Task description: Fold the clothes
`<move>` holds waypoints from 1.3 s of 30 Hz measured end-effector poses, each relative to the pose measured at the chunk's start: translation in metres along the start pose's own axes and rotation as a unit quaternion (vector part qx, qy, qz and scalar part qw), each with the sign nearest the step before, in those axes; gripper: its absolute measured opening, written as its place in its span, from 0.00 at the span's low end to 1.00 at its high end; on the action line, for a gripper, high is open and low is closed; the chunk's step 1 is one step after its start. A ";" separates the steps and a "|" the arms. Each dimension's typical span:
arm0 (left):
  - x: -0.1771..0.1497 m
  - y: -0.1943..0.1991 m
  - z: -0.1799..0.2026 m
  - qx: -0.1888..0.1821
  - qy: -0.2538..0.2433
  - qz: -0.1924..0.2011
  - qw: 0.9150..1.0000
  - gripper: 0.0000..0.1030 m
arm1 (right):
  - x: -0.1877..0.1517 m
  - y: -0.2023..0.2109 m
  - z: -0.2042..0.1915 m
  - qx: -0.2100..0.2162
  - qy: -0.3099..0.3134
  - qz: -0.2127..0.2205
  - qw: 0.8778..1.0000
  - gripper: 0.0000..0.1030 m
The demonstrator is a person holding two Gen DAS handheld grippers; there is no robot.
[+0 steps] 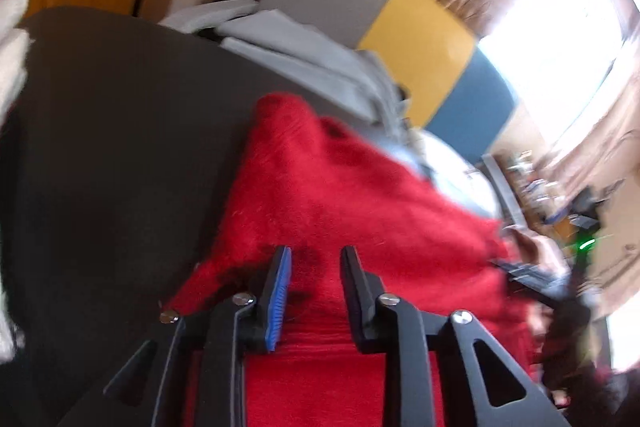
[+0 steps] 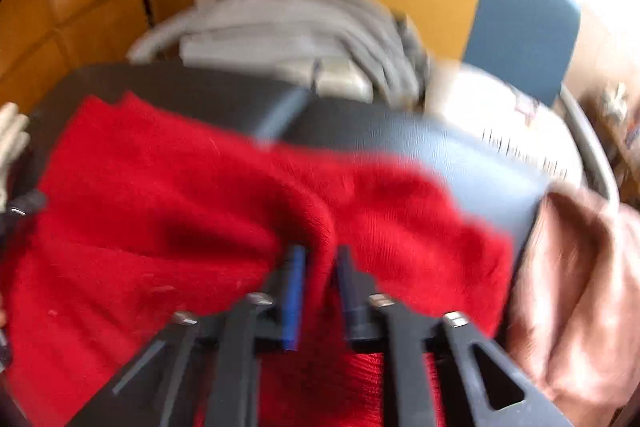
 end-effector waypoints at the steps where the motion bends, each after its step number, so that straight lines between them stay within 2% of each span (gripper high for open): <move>1: 0.005 0.004 0.001 -0.012 -0.002 0.004 1.000 0.27 | -0.001 -0.004 0.003 -0.007 -0.008 -0.003 1.000 0.45; 2: 0.011 0.008 0.001 -0.024 -0.005 0.009 1.000 0.27 | -0.003 -0.007 0.006 -0.014 -0.016 -0.006 1.000 0.61; 3: 0.019 0.010 0.001 -0.030 -0.005 0.013 0.999 0.27 | -0.004 -0.007 0.008 -0.020 -0.024 -0.004 0.999 0.65; 4: 0.029 0.011 0.001 -0.034 -0.006 0.017 0.999 0.27 | -0.005 0.003 0.009 -0.022 -0.030 0.009 0.999 0.67; 6: 0.050 0.010 0.005 -0.046 -0.013 0.021 0.999 0.28 | -0.003 0.021 0.002 0.001 -0.018 0.035 0.999 0.68; 8: 0.069 0.002 0.009 -0.041 -0.019 0.023 0.999 0.28 | -0.001 0.036 -0.007 0.032 0.001 0.056 0.998 0.80; 10: 0.086 -0.016 0.013 -0.034 -0.025 0.004 0.999 0.28 | 0.002 0.040 -0.021 0.058 0.022 0.058 0.996 0.86; 12: 0.097 -0.040 0.013 -0.013 -0.026 -0.019 0.999 0.28 | -0.004 0.032 -0.031 0.072 0.032 0.043 0.996 0.86; 16: 0.101 -0.081 -0.001 0.053 -0.022 -0.061 0.996 0.27 | -0.021 0.011 -0.032 0.080 0.028 0.021 0.996 0.87; 18: 0.093 -0.084 -0.006 0.057 -0.039 -0.021 0.997 0.25 | -0.029 0.006 -0.027 0.087 0.021 0.025 0.996 0.88; 20: 0.087 -0.084 -0.008 0.056 -0.032 -0.005 0.998 0.25 | -0.036 0.001 -0.021 0.094 0.014 0.030 0.995 0.88; 23: 0.083 -0.082 -0.012 0.048 -0.016 0.001 0.999 0.22 | -0.048 -0.007 -0.013 0.104 0.004 0.036 0.994 0.91; 25: 0.084 -0.082 -0.010 0.057 -0.019 -0.002 0.998 0.22 | -0.056 -0.012 -0.007 0.110 -0.003 0.041 0.993 0.92; 28: 0.088 -0.082 0.011 0.123 -0.054 -0.019 0.991 0.24 | -0.058 -0.013 -0.015 0.090 0.007 0.038 0.995 0.95; 29: 0.086 -0.080 0.022 0.148 -0.068 -0.024 0.986 0.30 | -0.057 -0.014 -0.016 0.086 0.010 0.037 0.996 0.97; 30: 0.083 -0.077 0.028 0.155 -0.074 -0.026 0.985 0.31 | -0.057 -0.015 -0.017 0.082 0.012 0.036 0.996 0.97; 35: 0.060 -0.042 0.048 0.138 -0.093 -0.014 0.986 0.35 | -0.055 -0.019 -0.015 0.075 0.016 0.035 0.996 0.98; 39: 0.042 -0.034 0.059 0.148 -0.129 -0.019 0.980 0.40 | -0.056 -0.017 -0.017 0.068 0.019 0.033 0.997 1.00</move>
Point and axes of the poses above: each gripper's, at about its wrist camera, not at the fingertips, and y roughly against the way its jaws point, z to its right, x to its top, the point moved 1 cm from there along -y, roughly the way its jaws point, and after that the axes turned 15 degrees about -z, right-handed, at the moved point
